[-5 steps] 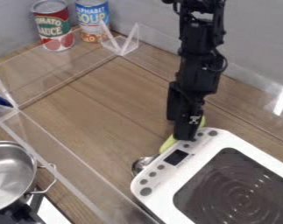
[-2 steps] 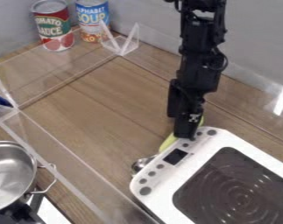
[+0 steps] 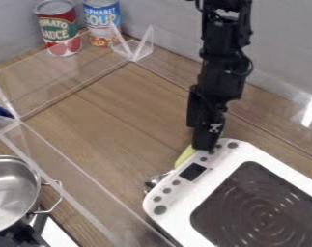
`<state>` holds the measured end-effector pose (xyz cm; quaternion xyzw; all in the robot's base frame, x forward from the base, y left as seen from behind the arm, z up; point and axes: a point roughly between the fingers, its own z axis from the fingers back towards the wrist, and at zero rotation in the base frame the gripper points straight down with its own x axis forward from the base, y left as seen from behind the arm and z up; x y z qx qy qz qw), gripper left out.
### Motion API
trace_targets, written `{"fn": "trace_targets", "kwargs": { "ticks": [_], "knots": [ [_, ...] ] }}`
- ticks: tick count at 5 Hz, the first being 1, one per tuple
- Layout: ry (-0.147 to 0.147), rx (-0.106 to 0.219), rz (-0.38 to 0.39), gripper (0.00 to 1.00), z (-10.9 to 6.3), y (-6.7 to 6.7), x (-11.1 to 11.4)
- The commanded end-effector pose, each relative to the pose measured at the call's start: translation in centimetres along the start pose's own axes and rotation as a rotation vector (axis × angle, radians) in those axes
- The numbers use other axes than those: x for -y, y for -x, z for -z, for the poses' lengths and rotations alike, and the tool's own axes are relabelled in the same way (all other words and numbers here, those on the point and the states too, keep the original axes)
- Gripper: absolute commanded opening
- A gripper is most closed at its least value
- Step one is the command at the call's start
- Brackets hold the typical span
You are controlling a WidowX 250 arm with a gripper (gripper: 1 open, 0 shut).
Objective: Put green spoon on the white and black stove top
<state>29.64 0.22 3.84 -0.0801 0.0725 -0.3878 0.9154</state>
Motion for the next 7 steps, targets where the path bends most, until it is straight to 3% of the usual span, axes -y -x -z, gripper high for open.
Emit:
{"fn": "trace_targets", "kwargs": {
  "ticks": [1, 7],
  "knots": [
    [-0.048, 0.021, 0.038, 1.0, -0.91, -0.8, -0.48],
    [-0.096, 0.008, 0.094, 1.0, -1.21, -0.81, -1.36]
  ]
}}
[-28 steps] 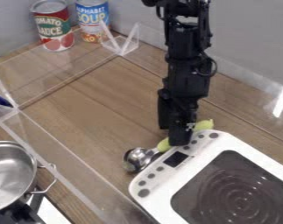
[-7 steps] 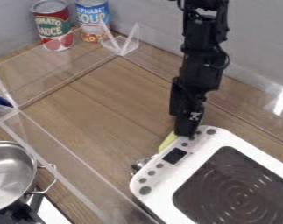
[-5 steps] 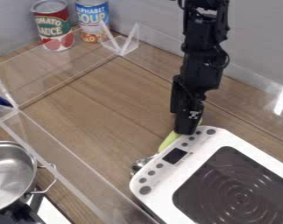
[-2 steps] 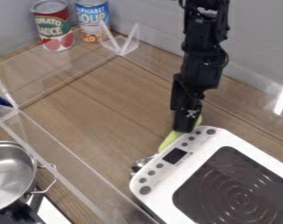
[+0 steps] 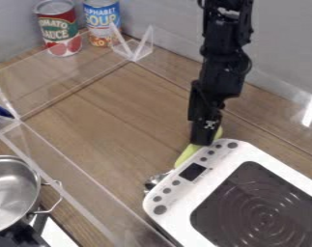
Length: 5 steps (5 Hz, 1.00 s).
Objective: Put green spoon on the white and black stove top
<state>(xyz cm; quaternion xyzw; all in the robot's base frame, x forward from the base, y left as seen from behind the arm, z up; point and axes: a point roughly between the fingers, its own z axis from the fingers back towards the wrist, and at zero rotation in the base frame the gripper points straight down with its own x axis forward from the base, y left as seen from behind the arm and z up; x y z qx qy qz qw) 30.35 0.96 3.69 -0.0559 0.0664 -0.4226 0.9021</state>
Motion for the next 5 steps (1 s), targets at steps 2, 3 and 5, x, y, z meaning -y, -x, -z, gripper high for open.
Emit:
{"fn": "trace_targets", "kwargs": {
  "ticks": [2, 3, 5],
  "knots": [
    [-0.059, 0.02, 0.034, 1.0, -1.25, -0.69, -0.72],
    [-0.065, 0.019, 0.039, 1.0, -1.31, -0.64, -0.87],
    [-0.077, 0.019, 0.045, 1.0, -1.56, -0.37, -1.14]
  ]
}}
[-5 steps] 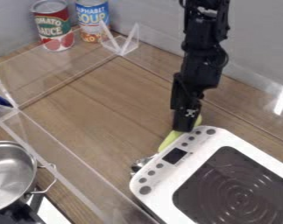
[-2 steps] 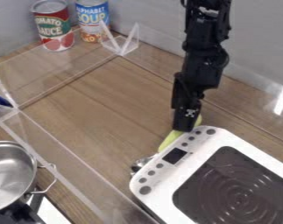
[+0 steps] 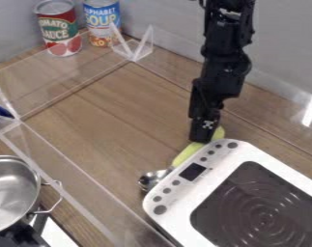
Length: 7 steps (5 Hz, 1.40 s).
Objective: Put green spoon on the white and black stove top
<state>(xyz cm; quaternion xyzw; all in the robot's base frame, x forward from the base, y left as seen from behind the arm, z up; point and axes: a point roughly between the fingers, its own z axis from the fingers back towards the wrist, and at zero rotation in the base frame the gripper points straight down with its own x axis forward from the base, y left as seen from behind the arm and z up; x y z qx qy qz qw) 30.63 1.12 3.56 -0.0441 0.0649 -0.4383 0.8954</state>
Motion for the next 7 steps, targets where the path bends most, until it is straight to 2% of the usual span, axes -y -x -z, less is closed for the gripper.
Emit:
{"fn": "trace_targets", "kwargs": {
  "ticks": [1, 2, 7],
  "knots": [
    [-0.058, 0.03, 0.011, 1.0, -1.8, 0.0, -1.0],
    [-0.062, 0.031, 0.009, 1.0, -1.9, 0.3, -1.1],
    [-0.053, 0.052, -0.027, 1.0, -2.0, -0.5, -2.0]
  ]
}}
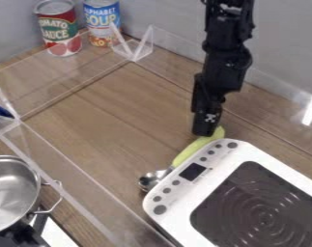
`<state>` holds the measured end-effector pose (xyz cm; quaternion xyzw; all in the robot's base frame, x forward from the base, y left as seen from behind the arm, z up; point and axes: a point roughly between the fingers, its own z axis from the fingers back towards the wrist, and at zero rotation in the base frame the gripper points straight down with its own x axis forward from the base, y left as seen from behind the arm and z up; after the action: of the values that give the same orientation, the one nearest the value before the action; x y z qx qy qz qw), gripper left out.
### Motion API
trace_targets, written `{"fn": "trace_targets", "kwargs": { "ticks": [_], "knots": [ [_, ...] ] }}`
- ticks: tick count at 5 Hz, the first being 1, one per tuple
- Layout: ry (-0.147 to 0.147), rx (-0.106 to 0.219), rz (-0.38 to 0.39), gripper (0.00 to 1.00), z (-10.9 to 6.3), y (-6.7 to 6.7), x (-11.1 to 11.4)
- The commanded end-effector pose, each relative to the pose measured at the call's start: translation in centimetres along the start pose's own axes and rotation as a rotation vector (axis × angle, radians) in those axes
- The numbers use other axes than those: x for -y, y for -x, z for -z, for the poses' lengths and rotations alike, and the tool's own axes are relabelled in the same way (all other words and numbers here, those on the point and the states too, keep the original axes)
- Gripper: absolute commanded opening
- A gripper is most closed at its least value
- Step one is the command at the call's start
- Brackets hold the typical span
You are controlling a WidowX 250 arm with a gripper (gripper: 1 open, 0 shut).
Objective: Put green spoon on the white and black stove top
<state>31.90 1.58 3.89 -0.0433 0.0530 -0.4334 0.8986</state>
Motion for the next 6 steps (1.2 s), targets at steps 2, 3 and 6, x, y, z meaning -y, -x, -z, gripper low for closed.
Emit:
{"fn": "trace_targets", "kwargs": {
  "ticks": [2, 3, 6],
  "knots": [
    [-0.036, 0.04, -0.031, 1.0, -1.38, -0.51, -1.18],
    [-0.033, 0.045, -0.042, 1.0, -1.36, -0.65, -1.36],
    [-0.022, 0.057, -0.066, 1.0, -1.52, -0.99, -1.82]
  ]
}}
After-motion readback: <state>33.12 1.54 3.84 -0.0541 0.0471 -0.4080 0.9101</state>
